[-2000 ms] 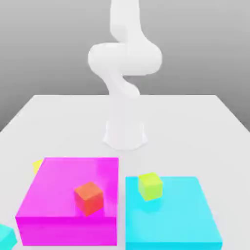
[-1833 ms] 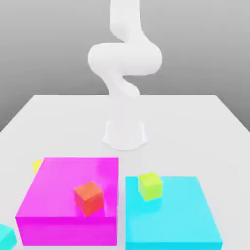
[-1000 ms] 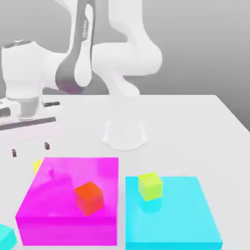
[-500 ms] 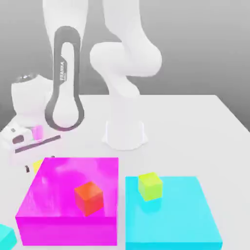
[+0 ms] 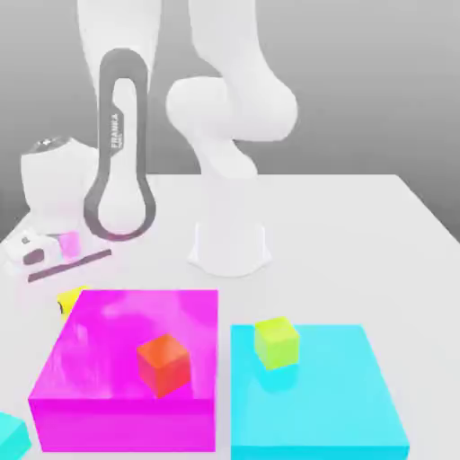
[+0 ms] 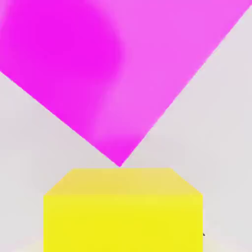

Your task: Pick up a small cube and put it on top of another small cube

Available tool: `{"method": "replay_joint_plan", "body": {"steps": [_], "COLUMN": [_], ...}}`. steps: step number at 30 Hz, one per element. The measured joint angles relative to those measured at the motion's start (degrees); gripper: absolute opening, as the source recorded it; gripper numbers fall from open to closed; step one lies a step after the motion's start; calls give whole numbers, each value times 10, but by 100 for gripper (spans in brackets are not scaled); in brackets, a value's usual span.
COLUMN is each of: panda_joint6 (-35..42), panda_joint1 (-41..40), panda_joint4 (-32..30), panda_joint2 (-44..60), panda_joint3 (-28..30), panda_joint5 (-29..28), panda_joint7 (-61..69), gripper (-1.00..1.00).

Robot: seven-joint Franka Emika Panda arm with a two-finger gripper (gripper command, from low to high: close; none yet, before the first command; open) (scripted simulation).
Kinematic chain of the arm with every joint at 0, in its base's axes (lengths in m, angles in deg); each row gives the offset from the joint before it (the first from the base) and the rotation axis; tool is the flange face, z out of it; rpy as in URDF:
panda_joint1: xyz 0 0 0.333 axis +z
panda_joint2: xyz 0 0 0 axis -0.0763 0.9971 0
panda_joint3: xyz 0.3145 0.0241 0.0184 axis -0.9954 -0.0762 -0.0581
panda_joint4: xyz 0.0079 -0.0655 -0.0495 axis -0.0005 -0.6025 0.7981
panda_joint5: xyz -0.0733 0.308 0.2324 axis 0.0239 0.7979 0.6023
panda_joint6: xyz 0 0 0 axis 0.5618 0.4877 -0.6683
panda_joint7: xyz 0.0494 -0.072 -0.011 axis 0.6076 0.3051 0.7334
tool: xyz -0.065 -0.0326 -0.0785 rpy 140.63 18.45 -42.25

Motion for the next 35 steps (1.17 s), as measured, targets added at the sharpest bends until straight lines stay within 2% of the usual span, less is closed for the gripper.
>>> {"method": "replay_joint_plan", "body": {"steps": [2,5,7,17,27,31,32,35], "panda_joint6": [15,40,60,176,277,229,218,218], "panda_joint1": [17,3,-16,5,15,1,-3,-3], "panda_joint4": [-8,-19,-16,176,377,402,404,404], "panda_joint2": [-28,-70,-86,13,105,176,189,189], "panda_joint3": [36,56,50,-17,-109,-141,-146,-146], "panda_joint5": [-79,-187,-224,-160,-118,-87,-82,-82], "panda_joint7": [-58,-136,-160,-32,91,124,128,128], "gripper": [-100,-100,-100,-100,-100,-100,100,100]}}
